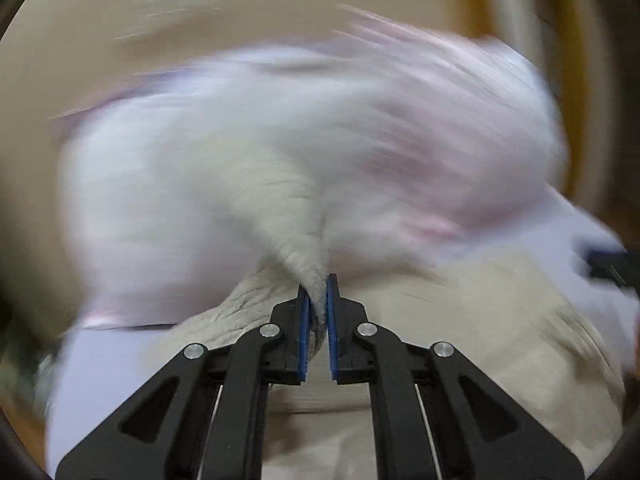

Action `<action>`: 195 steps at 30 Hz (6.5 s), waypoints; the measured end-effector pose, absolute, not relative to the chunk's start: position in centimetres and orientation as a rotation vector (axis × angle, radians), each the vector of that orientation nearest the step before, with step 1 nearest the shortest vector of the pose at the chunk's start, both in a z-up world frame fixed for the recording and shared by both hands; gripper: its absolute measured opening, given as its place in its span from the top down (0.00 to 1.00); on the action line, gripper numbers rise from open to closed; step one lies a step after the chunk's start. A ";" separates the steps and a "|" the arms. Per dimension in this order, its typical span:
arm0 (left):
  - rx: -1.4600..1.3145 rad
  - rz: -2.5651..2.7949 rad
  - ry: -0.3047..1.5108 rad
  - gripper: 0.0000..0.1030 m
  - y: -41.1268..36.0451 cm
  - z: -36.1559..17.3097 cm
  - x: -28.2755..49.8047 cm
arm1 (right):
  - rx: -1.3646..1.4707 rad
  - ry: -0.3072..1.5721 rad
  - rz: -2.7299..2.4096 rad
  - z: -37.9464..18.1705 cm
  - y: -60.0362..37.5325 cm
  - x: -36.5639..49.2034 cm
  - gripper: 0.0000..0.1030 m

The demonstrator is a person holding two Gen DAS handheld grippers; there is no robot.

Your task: Fold small clothes

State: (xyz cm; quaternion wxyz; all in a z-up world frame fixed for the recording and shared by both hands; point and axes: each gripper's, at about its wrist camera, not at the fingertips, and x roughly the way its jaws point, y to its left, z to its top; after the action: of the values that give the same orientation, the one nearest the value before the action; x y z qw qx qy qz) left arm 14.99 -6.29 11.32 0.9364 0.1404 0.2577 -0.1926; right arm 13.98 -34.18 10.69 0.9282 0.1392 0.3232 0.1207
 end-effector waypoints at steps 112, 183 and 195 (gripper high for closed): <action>-0.493 -0.884 0.804 0.33 -9.5 8.7 19.1 | 0.778 0.857 0.221 5.6 -48.3 17.1 0.05; 0.094 -0.142 0.948 0.01 -4.3 0.7 8.3 | 0.003 0.985 -0.034 1.4 -28.1 8.7 0.02; 0.101 -0.147 0.954 0.01 -4.6 0.7 8.4 | 0.002 0.983 -0.034 1.5 -28.2 8.5 0.02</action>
State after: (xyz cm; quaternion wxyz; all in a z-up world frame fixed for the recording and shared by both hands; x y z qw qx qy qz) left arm 8.36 -4.57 0.68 0.8845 0.0487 0.4586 -0.0706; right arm 8.50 -28.18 1.46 0.8814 0.0012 0.4721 -0.0164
